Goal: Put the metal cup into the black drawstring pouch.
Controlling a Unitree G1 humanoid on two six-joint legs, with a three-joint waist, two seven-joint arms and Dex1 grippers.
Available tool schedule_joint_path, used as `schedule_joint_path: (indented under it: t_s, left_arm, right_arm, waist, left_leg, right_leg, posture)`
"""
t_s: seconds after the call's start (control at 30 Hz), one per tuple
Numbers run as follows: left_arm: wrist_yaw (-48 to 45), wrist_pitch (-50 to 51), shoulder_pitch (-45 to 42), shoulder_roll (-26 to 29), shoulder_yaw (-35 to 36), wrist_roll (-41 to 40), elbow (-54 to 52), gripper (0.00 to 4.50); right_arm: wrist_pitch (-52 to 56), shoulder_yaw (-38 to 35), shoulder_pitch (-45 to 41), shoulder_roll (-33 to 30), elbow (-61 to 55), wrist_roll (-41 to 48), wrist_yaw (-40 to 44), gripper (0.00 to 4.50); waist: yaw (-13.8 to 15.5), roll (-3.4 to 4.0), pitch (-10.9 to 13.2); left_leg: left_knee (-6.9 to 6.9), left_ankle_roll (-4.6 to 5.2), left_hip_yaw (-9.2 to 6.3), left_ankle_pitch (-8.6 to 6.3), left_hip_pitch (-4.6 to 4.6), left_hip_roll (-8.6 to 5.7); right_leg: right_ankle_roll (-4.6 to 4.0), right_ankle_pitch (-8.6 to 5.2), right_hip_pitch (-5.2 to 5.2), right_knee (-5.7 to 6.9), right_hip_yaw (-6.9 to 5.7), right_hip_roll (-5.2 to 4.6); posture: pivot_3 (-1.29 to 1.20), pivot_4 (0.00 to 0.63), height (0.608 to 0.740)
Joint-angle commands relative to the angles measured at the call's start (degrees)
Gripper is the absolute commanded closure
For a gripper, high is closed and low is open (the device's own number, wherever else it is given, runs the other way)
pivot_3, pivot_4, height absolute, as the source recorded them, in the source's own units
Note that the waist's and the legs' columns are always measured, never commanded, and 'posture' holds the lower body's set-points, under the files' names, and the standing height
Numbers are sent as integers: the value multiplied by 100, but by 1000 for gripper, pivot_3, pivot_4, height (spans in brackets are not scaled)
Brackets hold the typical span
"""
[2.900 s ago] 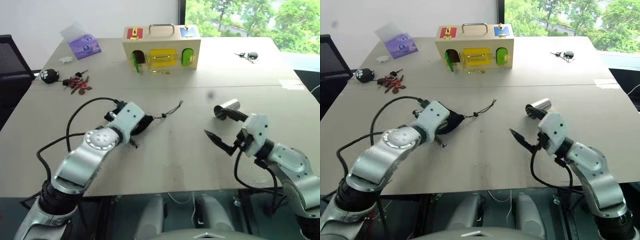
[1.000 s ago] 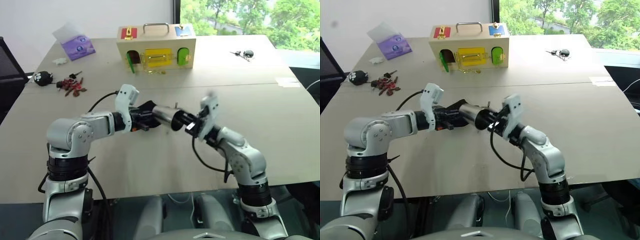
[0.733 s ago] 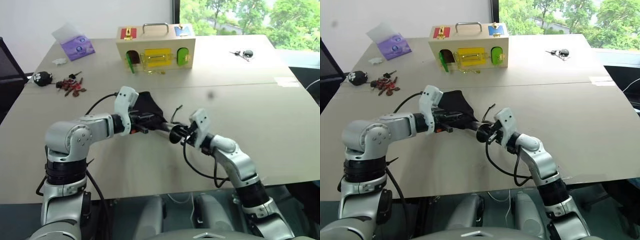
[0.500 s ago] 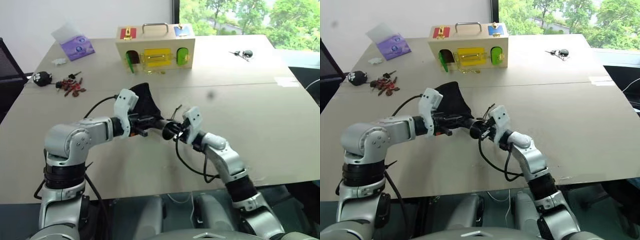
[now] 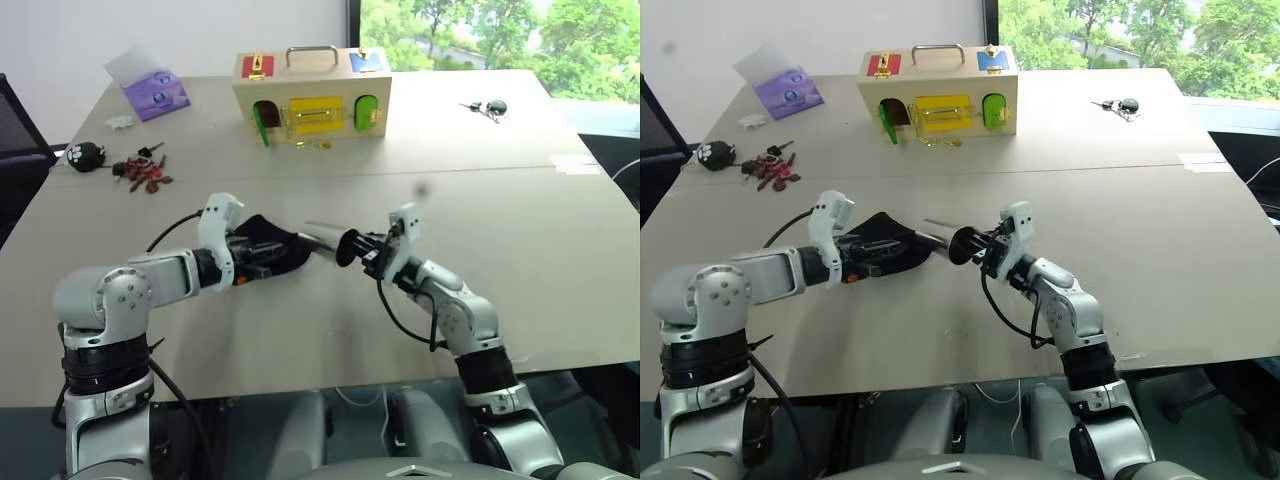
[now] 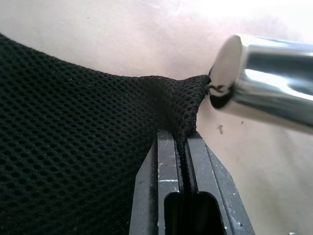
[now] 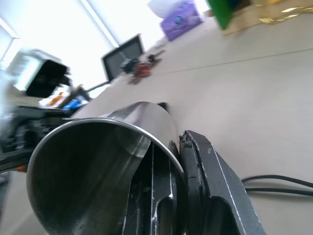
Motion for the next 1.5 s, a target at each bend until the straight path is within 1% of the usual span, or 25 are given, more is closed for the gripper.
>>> schedule_joint_path:
  t_s: [0.03,0.2,0.33,0.4,0.57,0.7,0.73,0.77,0.9,1.0,1.07,1.1,1.13,1.23,1.27,1.3,1.37,1.4,1.5]
  left_arm:
    - [72,237,-168,-14,279,-182,-60,4500]
    - [112,377,-243,-13,347,-247,-134,4500]
    - [153,431,-231,5,324,-262,-247,4500]
    - [184,429,-218,11,327,-254,-306,4500]
    - [255,536,-126,-38,443,-333,-582,4500]
    - [282,580,-227,-283,527,-575,-1014,4500]
    - [322,668,-294,-389,561,-642,-1093,4500]
    - [386,778,-371,-520,601,-713,-1179,4500]
    - [556,937,-423,-1001,751,-1078,-1567,4500]
    - [737,940,-251,-1255,845,-1272,-1849,4500]
    - [847,940,-169,-1430,916,-1377,-2021,4500]
    - [911,940,-155,-1490,934,-1396,-2072,4500]
    - [1014,940,-150,-1596,990,-1448,-2105,4500]
    - [1378,940,-224,-2030,1245,-1781,-2184,4500]
    - [1482,940,-245,-2133,1278,-1895,-2210,4500]
    - [1570,940,-257,-2210,1283,-1989,-2240,4500]
    - [1724,940,-268,-2329,1260,-2159,-2282,4500]
    - [1796,939,-271,-2371,1248,-2218,-2294,4500]
    - [1937,916,-269,-2439,1199,-2383,-2285,4500]
  right_arm:
    - [-118,113,-202,206,81,186,309,4456]
    - [-695,334,-375,285,930,-283,451,4456]
    - [-1497,568,-537,235,2019,-1042,305,4456]
    - [-1939,708,-626,193,2471,-1452,166,4456]
    - [-3026,1275,-853,-8,3061,-2605,-274,4456]
    - [-3827,1627,-1220,-46,3562,-3345,-779,4456]
    - [-3894,1574,-1293,19,3691,-3326,-838,4456]
    - [-3822,1414,-1356,159,3787,-3122,-788,4456]
    - [-2755,340,-1650,905,3719,-1652,-495,4456]
    - [-2118,-124,-1936,1130,3708,-946,-572,4456]
    - [-1849,-256,-2080,1176,3730,-655,-657,4456]
    - [-1833,-234,-2105,1157,3729,-625,-679,4456]
    - [-2049,-55,-2135,1089,3778,-855,-810,4456]
    - [-3681,1417,-2261,445,4122,-2843,-1353,4456]
    - [-4014,1612,-2311,334,4276,-3162,-1452,4456]
    - [-4180,1640,-2368,296,4430,-3273,-1522,4456]
    - [-4222,1474,-2470,338,4670,-3183,-1448,4456]
    - [-4127,1274,-2497,426,4716,-2972,-1333,4456]
    - [-3287,505,-2594,770,4598,-1974,-897,4456]
  waist:
    - [-6,0,0]
    - [0,0,0]
    - [-1,0,0]
    - [-8,-3,-2]
    - [-20,-9,-6]
    - [-17,-8,-6]
    - [-13,-9,-6]
    - [-11,-9,-6]
    - [3,-6,-4]
    - [7,-6,-3]
    - [-2,-6,-3]
    - [-5,-6,-3]
    - [-5,-6,-3]
    - [-41,-5,-1]
    - [-54,-8,0]
    - [-49,-10,0]
    - [-15,-12,-2]
    - [7,-12,-2]
    - [39,-16,0]
  left_leg:
    - [0,0,1,0,0,0]
    - [0,-1,1,0,0,-1]
    - [0,-2,2,0,1,-2]
    - [0,-3,3,0,8,-2]
    - [3,-14,1,8,24,-1]
    - [2,-26,0,15,29,0]
    - [2,-27,-1,16,29,1]
    - [1,-34,-2,19,29,2]
    - [-1,-41,-9,23,19,3]
    - [0,-41,-14,23,8,1]
    - [-2,-39,-12,22,8,1]
    - [-2,-38,-13,22,8,2]
    - [-6,-35,-13,20,9,3]
    - [-10,-27,-5,15,9,1]
    - [-10,-28,3,15,7,-5]
    - [-10,-30,4,17,4,-6]
    - [-9,-44,-1,25,1,-2]
    - [-9,-46,-2,26,1,-2]
    - [-6,-46,-8,26,-3,-3]
  right_leg:
    - [0,0,0,0,2,0]
    - [0,0,0,-1,2,-2]
    - [0,0,0,-1,3,-3]
    - [0,0,3,-1,4,-3]
    - [0,1,15,4,6,-2]
    - [-1,2,14,11,8,3]
    - [-1,2,14,11,7,3]
    - [-1,2,14,11,7,3]
    - [-3,3,11,8,2,1]
    - [-3,3,9,4,-1,-8]
    - [-3,3,9,3,0,-9]
    - [-3,3,8,3,0,-14]
    - [-4,3,8,2,-1,-13]
    - [-4,3,2,1,4,-5]
    - [-3,3,-4,2,9,-1]
    - [-3,3,-5,2,9,1]
    - [-3,3,-4,1,5,0]
    - [-3,3,-2,-2,4,-1]
    - [-2,3,2,-7,0,-8]
  posture:
    - [0,150,740]
    - [0,150,740]
    - [0,150,740]
    - [0,150,740]
    - [0,150,740]
    - [0,150,740]
    - [0,150,740]
    - [0,150,740]
    - [0,150,740]
    - [0,150,740]
    - [0,150,740]
    - [0,150,740]
    - [0,150,740]
    - [0,150,740]
    - [0,150,740]
    - [0,150,740]
    - [0,150,740]
    - [0,150,740]
    - [0,150,740]
